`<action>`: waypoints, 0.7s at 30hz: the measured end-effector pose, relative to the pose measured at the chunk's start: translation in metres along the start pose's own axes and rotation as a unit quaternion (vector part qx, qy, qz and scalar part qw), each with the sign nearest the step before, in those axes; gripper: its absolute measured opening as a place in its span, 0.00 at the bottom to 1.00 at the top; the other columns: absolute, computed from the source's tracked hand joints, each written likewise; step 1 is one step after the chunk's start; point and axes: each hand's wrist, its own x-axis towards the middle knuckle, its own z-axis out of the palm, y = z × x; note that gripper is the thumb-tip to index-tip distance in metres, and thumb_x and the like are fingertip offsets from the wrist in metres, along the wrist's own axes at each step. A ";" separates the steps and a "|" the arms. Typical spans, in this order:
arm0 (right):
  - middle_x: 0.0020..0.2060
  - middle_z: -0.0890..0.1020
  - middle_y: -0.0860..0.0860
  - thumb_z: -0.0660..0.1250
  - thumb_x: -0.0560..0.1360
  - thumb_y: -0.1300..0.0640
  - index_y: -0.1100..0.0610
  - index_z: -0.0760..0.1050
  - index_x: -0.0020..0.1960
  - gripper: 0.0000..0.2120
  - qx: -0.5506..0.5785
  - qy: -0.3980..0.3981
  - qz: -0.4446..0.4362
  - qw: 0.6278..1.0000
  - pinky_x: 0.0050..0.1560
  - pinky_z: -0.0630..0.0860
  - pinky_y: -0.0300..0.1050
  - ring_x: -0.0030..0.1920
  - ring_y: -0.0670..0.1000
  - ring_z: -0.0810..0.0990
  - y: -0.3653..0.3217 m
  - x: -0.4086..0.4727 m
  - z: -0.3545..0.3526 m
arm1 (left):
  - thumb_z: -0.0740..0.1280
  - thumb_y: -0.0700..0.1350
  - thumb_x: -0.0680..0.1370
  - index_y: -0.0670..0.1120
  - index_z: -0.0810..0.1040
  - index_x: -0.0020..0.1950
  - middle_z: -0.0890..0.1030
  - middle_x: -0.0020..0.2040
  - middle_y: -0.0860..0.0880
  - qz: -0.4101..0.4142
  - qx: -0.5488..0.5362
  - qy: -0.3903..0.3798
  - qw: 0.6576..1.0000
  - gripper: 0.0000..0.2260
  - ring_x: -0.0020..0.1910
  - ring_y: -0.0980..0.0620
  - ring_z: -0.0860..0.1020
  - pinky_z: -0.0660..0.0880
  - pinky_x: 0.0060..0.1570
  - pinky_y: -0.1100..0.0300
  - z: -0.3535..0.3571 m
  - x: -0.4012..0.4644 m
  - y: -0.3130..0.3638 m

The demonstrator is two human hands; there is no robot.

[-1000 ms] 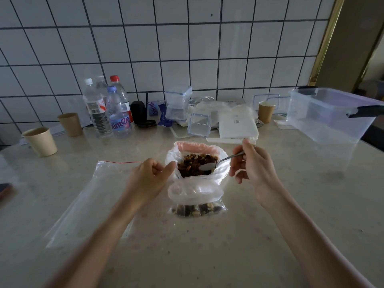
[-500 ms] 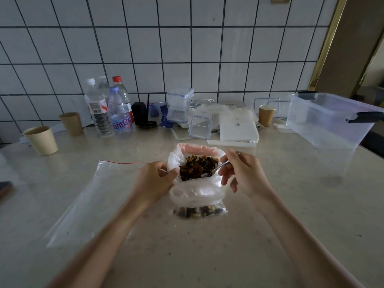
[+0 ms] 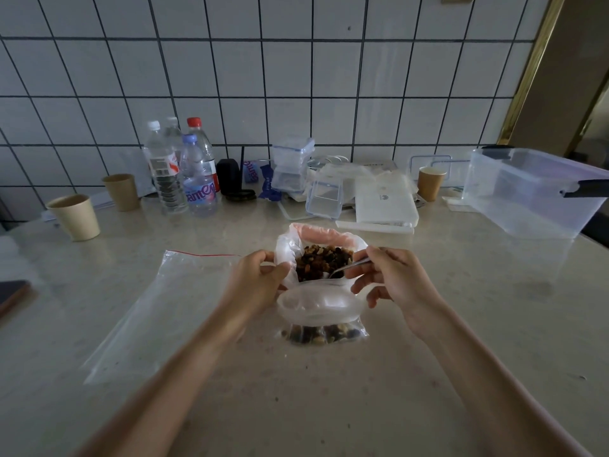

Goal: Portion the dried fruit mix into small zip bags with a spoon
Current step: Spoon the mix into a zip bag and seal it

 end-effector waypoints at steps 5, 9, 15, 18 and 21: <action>0.44 0.88 0.61 0.56 0.87 0.59 0.66 0.80 0.56 0.16 0.045 -0.002 0.035 0.998 0.29 0.76 0.47 0.37 0.56 0.85 0.004 0.002 0.000 | 0.68 0.45 0.83 0.51 0.82 0.55 0.88 0.42 0.54 0.004 -0.057 -0.028 0.998 0.03 0.40 0.54 0.87 0.84 0.42 0.57 0.000 -0.005 0.000; 0.46 0.88 0.62 0.57 0.87 0.59 0.66 0.80 0.57 0.16 0.086 -0.002 0.059 0.995 0.30 0.76 0.47 0.38 0.57 0.85 0.009 0.005 -0.004 | 0.67 0.46 0.84 0.51 0.83 0.56 0.89 0.45 0.54 0.008 -0.070 -0.040 0.997 0.05 0.43 0.55 0.87 0.82 0.38 0.63 -0.002 -0.007 0.002; 0.49 0.88 0.61 0.58 0.86 0.58 0.65 0.80 0.59 0.14 0.127 -0.032 0.093 0.987 0.31 0.78 0.44 0.41 0.55 0.87 0.016 0.009 -0.001 | 0.67 0.46 0.84 0.51 0.84 0.56 0.89 0.46 0.53 0.002 -0.087 -0.048 0.995 0.06 0.46 0.54 0.87 0.81 0.41 0.64 -0.001 -0.010 0.004; 0.49 0.88 0.62 0.58 0.86 0.59 0.66 0.79 0.59 0.14 0.147 -0.018 0.090 0.985 0.31 0.78 0.45 0.40 0.56 0.86 0.016 0.012 -0.005 | 0.67 0.46 0.84 0.53 0.83 0.54 0.89 0.45 0.53 -0.011 -0.112 -0.044 0.993 0.05 0.44 0.54 0.87 0.80 0.37 0.67 -0.002 -0.010 0.005; 0.47 0.88 0.63 0.58 0.85 0.59 0.66 0.80 0.57 0.14 0.161 0.011 0.081 0.984 0.29 0.77 0.44 0.38 0.56 0.86 0.013 0.013 -0.010 | 0.69 0.46 0.83 0.50 0.84 0.55 0.89 0.45 0.51 -0.030 -0.126 -0.032 0.991 0.05 0.44 0.51 0.88 0.80 0.36 0.66 -0.005 -0.008 0.005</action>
